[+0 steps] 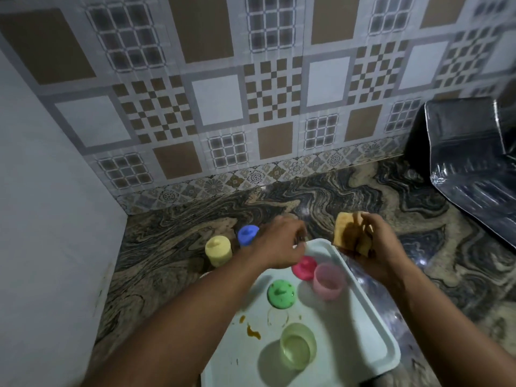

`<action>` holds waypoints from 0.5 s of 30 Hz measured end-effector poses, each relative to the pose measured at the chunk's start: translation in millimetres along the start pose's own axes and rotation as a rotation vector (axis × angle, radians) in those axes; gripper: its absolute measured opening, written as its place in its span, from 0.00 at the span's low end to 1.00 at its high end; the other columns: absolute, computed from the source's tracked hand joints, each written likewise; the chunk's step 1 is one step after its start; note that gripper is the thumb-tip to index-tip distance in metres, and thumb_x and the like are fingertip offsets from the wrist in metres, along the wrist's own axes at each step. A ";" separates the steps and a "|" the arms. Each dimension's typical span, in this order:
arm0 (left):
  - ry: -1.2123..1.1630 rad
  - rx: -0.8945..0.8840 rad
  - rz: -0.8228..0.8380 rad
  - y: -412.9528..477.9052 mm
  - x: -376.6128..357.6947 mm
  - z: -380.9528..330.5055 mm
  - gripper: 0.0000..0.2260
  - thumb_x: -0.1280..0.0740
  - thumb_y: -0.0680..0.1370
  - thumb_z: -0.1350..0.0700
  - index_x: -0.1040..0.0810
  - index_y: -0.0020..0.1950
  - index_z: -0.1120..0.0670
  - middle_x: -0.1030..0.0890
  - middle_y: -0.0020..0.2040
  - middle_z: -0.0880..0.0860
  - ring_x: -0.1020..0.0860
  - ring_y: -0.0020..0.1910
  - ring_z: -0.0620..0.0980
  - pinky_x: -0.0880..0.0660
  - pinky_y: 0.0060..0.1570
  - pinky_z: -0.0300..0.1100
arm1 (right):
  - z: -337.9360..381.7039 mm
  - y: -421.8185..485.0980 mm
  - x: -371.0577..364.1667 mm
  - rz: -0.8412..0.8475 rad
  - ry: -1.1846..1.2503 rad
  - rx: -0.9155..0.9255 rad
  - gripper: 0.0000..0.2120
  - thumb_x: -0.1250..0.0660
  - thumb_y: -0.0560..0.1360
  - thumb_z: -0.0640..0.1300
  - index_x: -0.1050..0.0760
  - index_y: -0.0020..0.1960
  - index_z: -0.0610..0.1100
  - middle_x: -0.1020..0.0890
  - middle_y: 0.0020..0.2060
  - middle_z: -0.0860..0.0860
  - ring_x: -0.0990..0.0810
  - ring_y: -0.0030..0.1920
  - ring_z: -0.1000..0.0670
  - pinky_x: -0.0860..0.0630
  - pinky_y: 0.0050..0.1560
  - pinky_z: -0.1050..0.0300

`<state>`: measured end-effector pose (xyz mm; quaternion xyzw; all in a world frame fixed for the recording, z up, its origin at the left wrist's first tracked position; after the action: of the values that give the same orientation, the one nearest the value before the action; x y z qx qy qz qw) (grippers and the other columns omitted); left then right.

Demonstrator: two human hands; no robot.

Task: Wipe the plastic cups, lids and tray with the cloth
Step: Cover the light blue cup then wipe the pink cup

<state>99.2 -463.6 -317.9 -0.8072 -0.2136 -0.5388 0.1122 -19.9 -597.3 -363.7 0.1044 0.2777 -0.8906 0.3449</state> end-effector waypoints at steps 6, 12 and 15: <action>0.291 -0.320 0.134 -21.7 -67.8 -71.2 0.20 0.34 0.73 0.32 0.19 0.53 0.46 0.18 0.48 0.47 0.28 0.51 0.54 0.35 0.48 0.49 | -18.7 -18.1 35.6 -0.054 0.067 0.044 0.09 0.43 0.73 0.46 0.27 0.38 0.46 0.26 0.36 0.45 0.27 0.35 0.46 0.29 0.40 0.54; 0.228 -0.224 0.106 -20.8 -70.9 -57.9 0.12 0.37 0.79 0.43 0.16 0.52 0.47 0.18 0.46 0.50 0.30 0.54 0.55 0.43 0.48 0.50 | -51.0 -27.0 75.1 -0.335 -0.169 0.195 0.16 0.38 0.69 0.54 0.18 0.44 0.44 0.16 0.43 0.44 0.19 0.45 0.41 0.24 0.46 0.47; -0.036 -0.101 0.010 -12.7 -49.4 -48.7 0.11 0.34 0.78 0.42 0.16 0.56 0.42 0.18 0.51 0.47 0.31 0.60 0.48 0.46 0.51 0.47 | -51.4 -37.2 47.4 -0.228 -0.289 0.360 0.17 0.42 0.78 0.55 0.19 0.56 0.49 0.15 0.51 0.48 0.18 0.53 0.47 0.23 0.55 0.47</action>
<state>37.0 -483.5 -344.7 -0.8222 -0.1843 -0.5339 0.0702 -80.3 -571.9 -408.3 0.0037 0.0722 -0.9644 0.2543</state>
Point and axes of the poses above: each hand's wrist, its own y-axis towards the middle knuckle, its own x-axis out of the back of the hand, z = x × y, the point moved 10 cm from there along y, towards the middle knuckle
